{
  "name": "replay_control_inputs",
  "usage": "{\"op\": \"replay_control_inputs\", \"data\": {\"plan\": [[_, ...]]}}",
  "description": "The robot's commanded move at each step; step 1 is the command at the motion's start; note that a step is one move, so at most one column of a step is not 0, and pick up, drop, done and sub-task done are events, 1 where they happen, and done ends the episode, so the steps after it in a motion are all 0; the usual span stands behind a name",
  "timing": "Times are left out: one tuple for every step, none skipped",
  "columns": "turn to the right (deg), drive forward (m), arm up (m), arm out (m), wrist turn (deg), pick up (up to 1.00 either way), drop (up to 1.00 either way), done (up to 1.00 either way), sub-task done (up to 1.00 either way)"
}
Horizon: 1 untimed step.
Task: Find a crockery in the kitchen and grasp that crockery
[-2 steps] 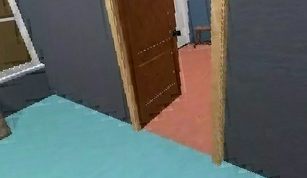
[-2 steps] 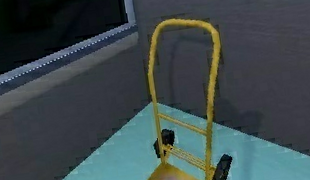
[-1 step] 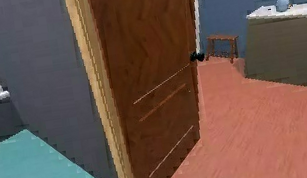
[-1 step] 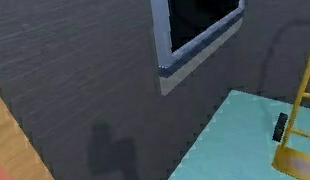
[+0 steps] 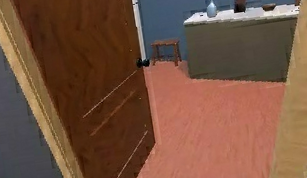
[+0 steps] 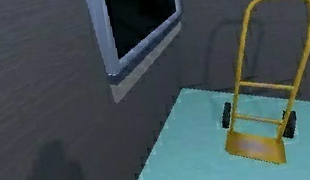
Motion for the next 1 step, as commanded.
{"op": "replay_control_inputs", "data": {"plan": [[0.0,0.10,0.00,0.00,0.0,0.00,0.00,0.00,0.00]]}}
